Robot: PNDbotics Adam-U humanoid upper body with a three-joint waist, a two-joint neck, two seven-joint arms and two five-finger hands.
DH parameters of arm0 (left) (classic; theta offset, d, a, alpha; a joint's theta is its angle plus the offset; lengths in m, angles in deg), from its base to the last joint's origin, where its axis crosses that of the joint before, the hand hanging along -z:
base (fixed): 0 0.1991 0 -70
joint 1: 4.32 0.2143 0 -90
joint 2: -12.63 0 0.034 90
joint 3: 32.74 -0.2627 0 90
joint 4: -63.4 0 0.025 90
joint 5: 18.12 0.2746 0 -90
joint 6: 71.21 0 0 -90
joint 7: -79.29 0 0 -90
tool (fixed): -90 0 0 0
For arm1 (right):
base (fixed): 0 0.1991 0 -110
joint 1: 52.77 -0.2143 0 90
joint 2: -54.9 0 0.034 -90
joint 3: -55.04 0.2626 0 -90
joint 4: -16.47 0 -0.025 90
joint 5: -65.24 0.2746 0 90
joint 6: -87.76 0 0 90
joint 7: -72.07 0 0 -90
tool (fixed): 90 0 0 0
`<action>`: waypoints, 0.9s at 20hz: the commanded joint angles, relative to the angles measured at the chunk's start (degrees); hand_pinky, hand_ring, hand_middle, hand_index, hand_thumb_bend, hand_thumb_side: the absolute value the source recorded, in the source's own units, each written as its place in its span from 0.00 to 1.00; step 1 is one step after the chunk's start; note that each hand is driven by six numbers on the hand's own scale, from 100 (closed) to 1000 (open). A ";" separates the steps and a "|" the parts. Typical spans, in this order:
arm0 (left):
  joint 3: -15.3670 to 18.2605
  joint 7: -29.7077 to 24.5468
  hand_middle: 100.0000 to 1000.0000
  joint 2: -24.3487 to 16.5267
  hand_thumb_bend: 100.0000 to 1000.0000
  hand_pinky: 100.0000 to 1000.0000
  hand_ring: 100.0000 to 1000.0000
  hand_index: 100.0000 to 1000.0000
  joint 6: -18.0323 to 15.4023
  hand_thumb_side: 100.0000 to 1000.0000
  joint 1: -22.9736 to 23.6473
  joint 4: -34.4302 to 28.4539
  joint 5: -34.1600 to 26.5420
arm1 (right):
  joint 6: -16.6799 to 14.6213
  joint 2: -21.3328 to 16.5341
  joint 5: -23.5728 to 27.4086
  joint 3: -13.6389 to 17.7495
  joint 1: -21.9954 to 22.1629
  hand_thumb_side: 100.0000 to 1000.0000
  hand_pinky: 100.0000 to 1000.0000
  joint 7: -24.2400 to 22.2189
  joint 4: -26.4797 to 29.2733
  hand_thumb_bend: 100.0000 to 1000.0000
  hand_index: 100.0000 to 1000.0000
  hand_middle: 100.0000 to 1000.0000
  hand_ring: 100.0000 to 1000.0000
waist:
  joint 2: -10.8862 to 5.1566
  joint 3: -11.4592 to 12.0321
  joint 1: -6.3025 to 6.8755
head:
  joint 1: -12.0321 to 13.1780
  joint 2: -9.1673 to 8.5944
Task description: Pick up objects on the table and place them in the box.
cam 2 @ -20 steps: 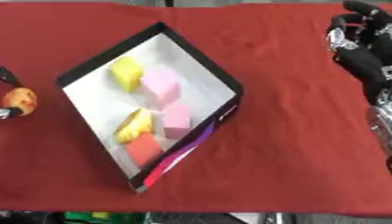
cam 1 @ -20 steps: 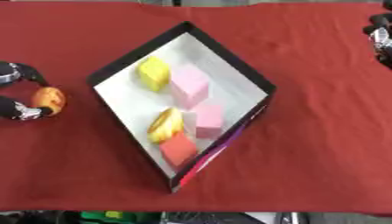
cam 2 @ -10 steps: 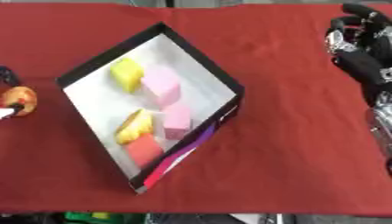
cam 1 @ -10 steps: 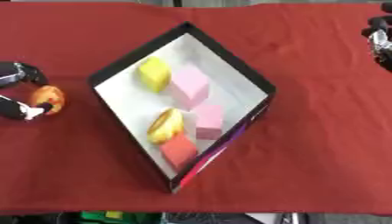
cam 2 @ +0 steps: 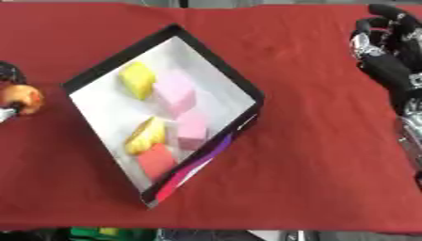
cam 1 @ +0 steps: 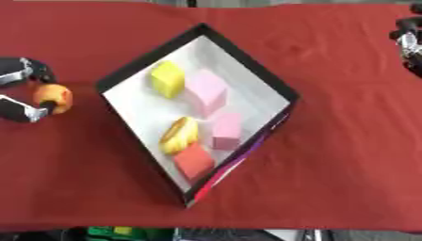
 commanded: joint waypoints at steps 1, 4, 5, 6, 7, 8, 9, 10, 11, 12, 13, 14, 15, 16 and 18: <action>0.25 -0.18 0.64 -1.64 0.00 0.77 0.72 0.58 1.32 0.03 -3.11 -6.57 -3.68 | -0.11 -1.88 0.19 0.88 -0.35 0.10 0.96 0.10 0.79 0.00 0.79 0.63 0.69 | -1.38 0.19 0.17 | 0.01 0.30; -2.28 -2.21 0.64 1.93 0.00 0.74 0.71 0.59 1.49 0.02 -7.89 -8.70 -5.21 | -0.07 -2.19 0.33 0.65 -0.76 0.09 0.96 -0.18 1.10 0.00 0.79 0.63 0.69 | -1.83 0.10 0.11 | 0.10 0.61; -4.11 -3.93 0.63 4.76 0.00 0.74 0.71 0.59 1.30 0.03 -11.09 -8.34 -5.46 | 0.00 -2.45 0.42 0.54 -0.97 0.08 0.96 -0.37 1.30 0.00 0.79 0.63 0.69 | -2.08 0.07 0.02 | 0.00 0.76; -5.32 -5.34 0.63 6.89 0.00 0.74 0.71 0.59 1.15 0.03 -13.36 -7.46 -5.42 | 0.09 -2.66 0.50 0.51 -1.07 0.08 0.96 -0.50 1.45 0.00 0.79 0.63 0.69 | -2.23 0.11 -0.04 | -0.13 0.84; -6.20 -6.41 0.63 9.21 0.00 0.74 0.70 0.59 1.00 0.03 -15.17 -6.29 -5.14 | 0.17 -2.80 0.57 0.46 -1.24 0.08 0.96 -0.61 1.61 0.00 0.79 0.63 0.69 | -2.33 0.01 -0.14 | -0.16 0.88; -6.82 -7.18 0.63 11.27 0.00 0.74 0.70 0.59 0.83 0.04 -16.59 -4.80 -4.58 | 0.25 -2.90 0.64 0.43 -1.35 0.08 0.96 -0.67 1.72 0.00 0.79 0.63 0.69 | -2.39 -0.03 -0.21 | -0.22 0.88; -7.41 -7.74 0.63 13.46 0.00 0.73 0.70 0.59 0.58 0.04 -17.84 -2.93 -3.84 | 0.34 -2.96 0.69 0.38 -1.45 0.08 0.96 -0.74 1.81 0.00 0.79 0.63 0.69 | -2.41 -0.12 -0.25 | -0.20 0.80; -7.96 -8.05 0.63 15.25 0.00 0.73 0.70 0.59 0.08 0.04 -18.84 -1.11 -2.91 | 0.42 -3.01 0.70 0.34 -1.49 0.08 0.96 -0.80 1.85 0.00 0.79 0.63 0.69 | -2.41 -0.18 -0.25 | -0.18 0.72; -8.54 -8.26 0.63 16.76 0.00 0.73 0.70 0.59 -0.61 0.04 -19.63 0.64 -1.78 | 0.50 -3.06 0.66 0.30 -1.48 0.08 0.96 -0.86 1.86 0.00 0.79 0.63 0.69 | -2.40 -0.23 -0.24 | -0.17 0.69; -9.14 -8.49 0.63 18.05 0.00 0.73 0.70 0.59 -1.39 0.04 -20.24 2.38 -0.60 | 0.60 -3.08 0.60 0.26 -1.47 0.08 0.96 -0.90 1.82 0.00 0.79 0.63 0.69 | -2.39 -0.28 -0.22 | -0.13 0.69; -9.91 -8.89 0.63 19.30 0.00 0.73 0.70 0.59 -2.30 0.04 -20.72 4.20 0.71 | 0.69 -3.06 0.56 0.19 -1.50 0.08 0.96 -0.96 1.75 0.00 0.79 0.63 0.69 | -2.37 -0.36 -0.19 | -0.04 0.67; -10.52 -9.20 0.63 20.28 0.00 0.73 0.70 0.59 -3.29 0.04 -21.05 5.79 1.90 | 0.75 -3.04 0.54 0.12 -1.55 0.09 0.96 -1.01 1.70 0.00 0.79 0.63 0.69 | -2.35 -0.42 -0.18 | 0.02 0.63; -11.21 -9.47 0.63 21.10 0.00 0.73 0.70 0.60 -4.35 0.04 -21.23 7.16 3.10 | 0.79 -3.00 0.52 0.06 -1.62 0.09 0.96 -1.08 1.67 0.00 0.79 0.63 0.69 | -2.32 -0.50 -0.15 | 0.08 0.58; -11.77 -9.60 0.64 21.73 0.00 0.73 0.70 0.60 -5.37 0.04 -21.35 8.35 4.29 | 0.80 -2.97 0.51 0.02 -1.67 0.09 0.96 -1.11 1.65 0.00 0.79 0.63 0.69 | -2.29 -0.54 -0.12 | 0.09 0.57; -12.63 -9.79 0.65 22.57 0.00 0.73 0.71 0.62 -7.07 0.04 -21.38 10.50 6.40 | 0.80 -2.90 0.53 -0.01 -1.78 0.09 0.96 -1.12 1.58 0.00 0.79 0.63 0.69 | -2.25 -0.58 0.00 | 0.12 0.60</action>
